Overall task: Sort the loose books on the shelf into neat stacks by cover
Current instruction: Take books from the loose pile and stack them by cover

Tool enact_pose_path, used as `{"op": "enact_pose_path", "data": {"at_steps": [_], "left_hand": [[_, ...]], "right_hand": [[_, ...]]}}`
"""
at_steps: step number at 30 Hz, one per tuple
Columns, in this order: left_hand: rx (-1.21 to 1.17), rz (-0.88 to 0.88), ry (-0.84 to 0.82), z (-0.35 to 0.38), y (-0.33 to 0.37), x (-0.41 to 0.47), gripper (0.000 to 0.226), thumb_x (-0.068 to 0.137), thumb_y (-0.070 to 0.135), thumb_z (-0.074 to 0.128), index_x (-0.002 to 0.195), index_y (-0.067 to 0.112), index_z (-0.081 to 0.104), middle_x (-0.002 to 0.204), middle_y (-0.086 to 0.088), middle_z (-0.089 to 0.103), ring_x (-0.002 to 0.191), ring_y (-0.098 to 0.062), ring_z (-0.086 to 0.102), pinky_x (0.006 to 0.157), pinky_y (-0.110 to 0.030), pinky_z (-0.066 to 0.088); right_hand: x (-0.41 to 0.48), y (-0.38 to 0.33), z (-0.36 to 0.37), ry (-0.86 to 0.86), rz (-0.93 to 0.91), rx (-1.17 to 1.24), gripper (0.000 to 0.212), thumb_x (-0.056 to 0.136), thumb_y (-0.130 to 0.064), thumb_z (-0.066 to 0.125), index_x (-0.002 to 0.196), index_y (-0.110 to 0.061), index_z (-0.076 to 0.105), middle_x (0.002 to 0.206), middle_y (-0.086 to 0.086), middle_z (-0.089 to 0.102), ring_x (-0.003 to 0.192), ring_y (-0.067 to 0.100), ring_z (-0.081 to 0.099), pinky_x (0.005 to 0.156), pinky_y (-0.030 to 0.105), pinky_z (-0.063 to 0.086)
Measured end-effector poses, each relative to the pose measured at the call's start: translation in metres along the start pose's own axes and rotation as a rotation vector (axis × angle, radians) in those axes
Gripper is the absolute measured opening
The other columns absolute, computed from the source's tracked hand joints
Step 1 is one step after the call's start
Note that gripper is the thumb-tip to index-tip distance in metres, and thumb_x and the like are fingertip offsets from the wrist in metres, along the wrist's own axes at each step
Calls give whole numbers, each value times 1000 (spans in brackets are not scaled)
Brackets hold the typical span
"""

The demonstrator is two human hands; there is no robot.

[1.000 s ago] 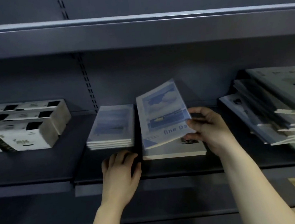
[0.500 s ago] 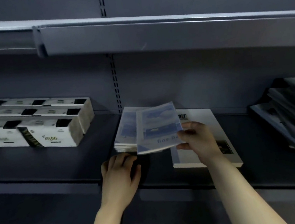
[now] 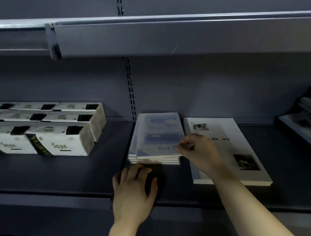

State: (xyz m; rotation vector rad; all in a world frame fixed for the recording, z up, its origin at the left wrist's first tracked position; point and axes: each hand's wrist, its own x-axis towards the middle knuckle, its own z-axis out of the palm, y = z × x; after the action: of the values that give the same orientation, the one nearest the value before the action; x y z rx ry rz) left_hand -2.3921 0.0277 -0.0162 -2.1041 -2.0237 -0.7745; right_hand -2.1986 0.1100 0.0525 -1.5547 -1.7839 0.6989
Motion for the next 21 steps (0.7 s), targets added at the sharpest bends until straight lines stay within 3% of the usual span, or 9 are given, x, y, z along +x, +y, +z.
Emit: {"op": "enact_pose_path", "data": {"at_steps": [3, 5, 8, 12, 17, 21], "left_hand": [[1, 6, 10, 0, 0, 1, 40, 86, 48, 41, 103, 26, 69, 107, 5, 62, 98, -20, 54, 85, -34, 28], [-2, 2, 14, 0, 0, 1, 39, 85, 48, 41, 102, 26, 69, 107, 5, 62, 97, -20, 55, 86, -36, 32], [-12, -1, 18, -1, 1, 1, 39, 85, 47, 42, 102, 25, 69, 106, 5, 62, 97, -20, 56, 83, -39, 38], [-10, 4, 16, 0, 1, 0, 39, 85, 47, 42, 103, 25, 69, 107, 5, 62, 98, -20, 55, 83, -38, 37], [-6, 6, 16, -1, 1, 0, 40, 85, 46, 41, 103, 24, 69, 108, 4, 62, 99, -21, 55, 85, -39, 37], [5, 4, 5, -1, 2, 0, 40, 85, 46, 41, 104, 24, 69, 108, 3, 62, 100, -21, 55, 85, -39, 36]], "right_hand": [[-2, -2, 0, -109, 4, 3, 42, 78, -25, 77, 117, -20, 64, 107, -6, 65, 85, 0, 60, 58, 3, 41], [-3, -1, 3, -124, -17, -35, 49, 77, -23, 78, 123, -21, 62, 117, -6, 63, 95, 2, 58, 61, 0, 40], [-4, -2, 7, -77, -61, -77, 46, 79, -24, 77, 122, -22, 64, 117, -7, 65, 95, 0, 55, 65, -3, 36], [-4, -1, 11, -35, -80, -91, 40, 78, -28, 79, 115, -22, 68, 112, -7, 68, 94, -1, 57, 80, 8, 41], [-6, 1, 12, 10, -76, -46, 27, 74, -25, 81, 97, -22, 68, 101, -11, 68, 91, -2, 59, 69, 1, 38], [-8, 4, 15, 40, -104, -62, 23, 75, -26, 81, 91, -20, 65, 99, -10, 68, 95, 4, 63, 74, 9, 46]]}}
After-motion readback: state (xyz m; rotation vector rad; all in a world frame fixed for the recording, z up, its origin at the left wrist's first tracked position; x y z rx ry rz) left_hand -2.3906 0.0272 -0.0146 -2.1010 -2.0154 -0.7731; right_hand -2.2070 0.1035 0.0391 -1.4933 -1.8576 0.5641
